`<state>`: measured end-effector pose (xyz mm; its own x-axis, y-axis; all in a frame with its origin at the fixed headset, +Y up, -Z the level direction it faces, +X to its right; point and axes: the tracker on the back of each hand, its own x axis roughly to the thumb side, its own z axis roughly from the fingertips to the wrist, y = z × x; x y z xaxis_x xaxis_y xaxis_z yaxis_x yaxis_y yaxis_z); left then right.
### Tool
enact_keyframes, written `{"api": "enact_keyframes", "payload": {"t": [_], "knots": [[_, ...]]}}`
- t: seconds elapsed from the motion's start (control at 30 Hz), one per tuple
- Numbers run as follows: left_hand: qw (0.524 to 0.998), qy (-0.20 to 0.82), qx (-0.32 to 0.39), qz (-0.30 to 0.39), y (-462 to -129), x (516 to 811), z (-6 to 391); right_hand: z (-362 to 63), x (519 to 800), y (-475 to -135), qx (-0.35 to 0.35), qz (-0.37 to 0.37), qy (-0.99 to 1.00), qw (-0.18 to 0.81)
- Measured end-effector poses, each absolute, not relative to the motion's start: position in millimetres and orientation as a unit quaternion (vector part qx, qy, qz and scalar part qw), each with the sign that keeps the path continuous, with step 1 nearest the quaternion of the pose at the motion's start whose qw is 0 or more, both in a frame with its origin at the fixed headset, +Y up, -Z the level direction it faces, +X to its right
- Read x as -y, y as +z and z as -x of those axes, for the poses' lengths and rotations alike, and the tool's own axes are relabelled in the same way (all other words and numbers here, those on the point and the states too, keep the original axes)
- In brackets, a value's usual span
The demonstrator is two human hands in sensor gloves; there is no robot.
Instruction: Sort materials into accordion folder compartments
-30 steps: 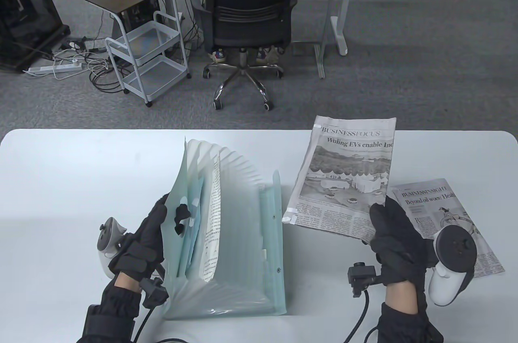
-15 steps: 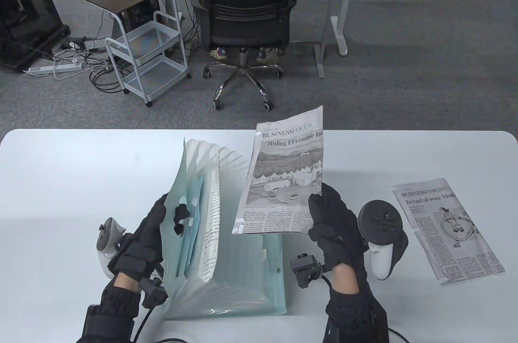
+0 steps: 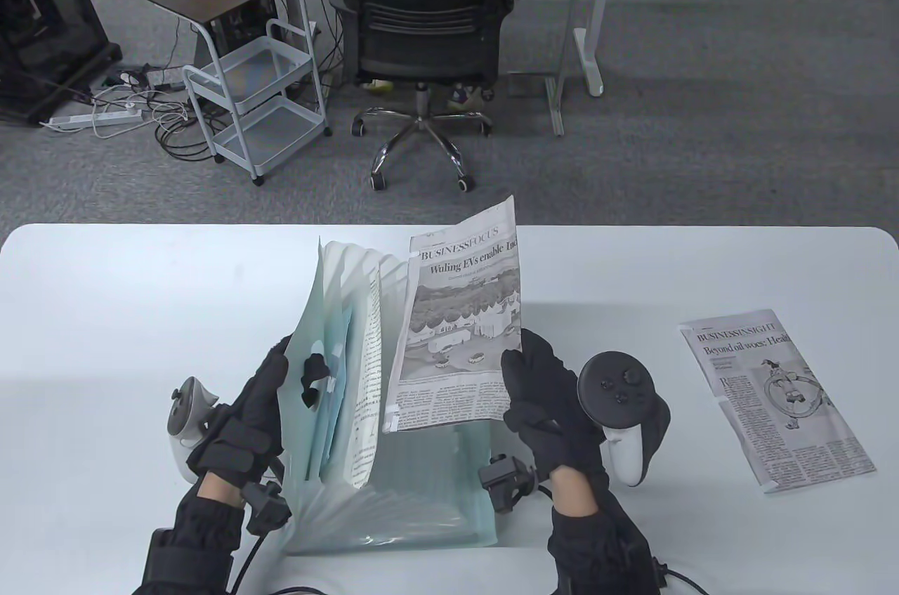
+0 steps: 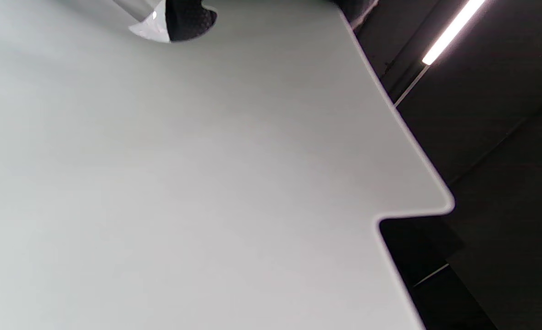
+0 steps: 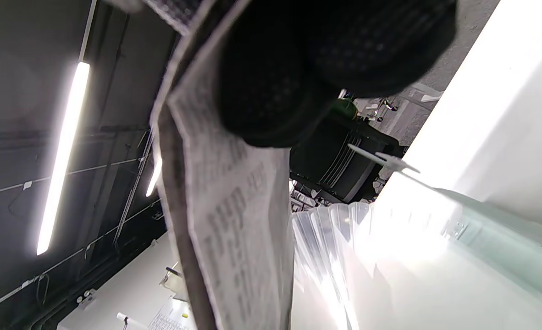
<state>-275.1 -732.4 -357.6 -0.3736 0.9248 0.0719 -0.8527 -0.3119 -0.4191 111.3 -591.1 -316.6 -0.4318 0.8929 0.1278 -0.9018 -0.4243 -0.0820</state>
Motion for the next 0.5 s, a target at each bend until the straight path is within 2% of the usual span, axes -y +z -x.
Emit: {"api": "enact_keyframes", "payload": {"t": [0.5], "knots": [[0.553,0.804,0.198,0.092,-357,732,275,-95,570,-292,0.054,-0.076,0.869,0.485]]}}
